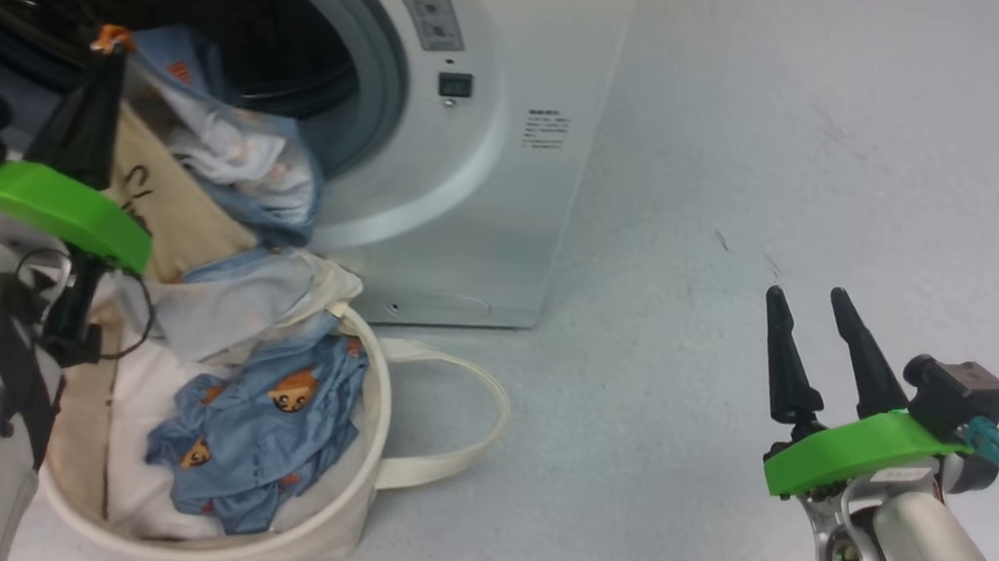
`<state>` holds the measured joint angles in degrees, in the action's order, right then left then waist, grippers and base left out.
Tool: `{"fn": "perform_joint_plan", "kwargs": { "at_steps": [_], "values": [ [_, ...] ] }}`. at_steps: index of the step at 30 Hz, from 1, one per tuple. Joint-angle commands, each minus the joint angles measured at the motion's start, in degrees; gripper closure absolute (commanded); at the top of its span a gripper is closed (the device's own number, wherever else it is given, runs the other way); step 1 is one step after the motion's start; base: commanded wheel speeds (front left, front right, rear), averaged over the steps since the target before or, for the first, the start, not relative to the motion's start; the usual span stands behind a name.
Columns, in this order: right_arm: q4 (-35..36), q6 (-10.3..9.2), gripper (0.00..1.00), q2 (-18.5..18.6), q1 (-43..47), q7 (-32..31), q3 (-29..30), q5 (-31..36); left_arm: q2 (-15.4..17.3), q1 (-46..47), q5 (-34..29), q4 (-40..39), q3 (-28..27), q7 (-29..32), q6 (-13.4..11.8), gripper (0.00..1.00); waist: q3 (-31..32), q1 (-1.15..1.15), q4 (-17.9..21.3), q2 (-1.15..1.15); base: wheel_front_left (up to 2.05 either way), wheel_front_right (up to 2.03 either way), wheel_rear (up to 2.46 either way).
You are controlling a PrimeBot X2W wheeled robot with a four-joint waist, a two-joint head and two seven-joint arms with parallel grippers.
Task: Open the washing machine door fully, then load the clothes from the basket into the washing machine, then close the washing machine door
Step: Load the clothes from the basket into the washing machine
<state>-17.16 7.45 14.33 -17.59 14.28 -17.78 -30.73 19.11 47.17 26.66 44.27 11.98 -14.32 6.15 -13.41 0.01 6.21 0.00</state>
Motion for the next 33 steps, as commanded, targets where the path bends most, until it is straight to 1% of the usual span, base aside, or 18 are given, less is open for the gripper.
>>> {"fn": "perform_joint_plan", "kwargs": {
  "at_steps": [1,7,16,25,29,33],
  "values": [
    [2.01,0.03,0.0,0.85,-1.59,0.72,-0.78,0.73,2.23,2.69,-0.64,-1.05,-2.48,-0.65,0.22,1.0,-1.18,-0.01,1.18,0.0,0.0,0.0,0.0],
    [3.37,0.03,0.0,2.08,-1.77,0.17,0.32,1.42,1.85,6.0,-3.4,4.21,-4.64,-0.66,0.39,1.0,-4.81,-0.01,2.82,0.0,0.0,0.0,0.0],
    [8.53,0.03,0.0,2.65,-0.57,-1.69,4.81,3.75,2.09,19.11,-6.67,11.58,-5.14,-0.67,0.44,1.0,-13.52,-0.01,4.3,0.0,0.0,0.0,0.0],
    [13.9,0.03,0.0,1.9,2.44,-3.1,9.27,5.57,3.32,29.43,-9.63,20.65,-3.45,-0.67,-0.01,1.0,-18.93,-0.01,5.87,0.0,0.0,0.0,0.0],
    [15.8,0.03,0.0,1.56,3.25,-3.4,10.9,6.13,3.5,33.27,-9.79,20.55,-3.94,-0.67,-0.85,1.0,-20.71,-0.01,5.79,0.0,0.0,0.0,0.0],
    [17.23,0.03,0.0,1.09,3.23,-3.4,12.07,6.6,3.69,34.35,-10.33,11.79,-6.54,-0.67,-3.02,1.0,-21.77,-0.01,5.66,0.0,0.0,0.0,0.0]
  ]
}}
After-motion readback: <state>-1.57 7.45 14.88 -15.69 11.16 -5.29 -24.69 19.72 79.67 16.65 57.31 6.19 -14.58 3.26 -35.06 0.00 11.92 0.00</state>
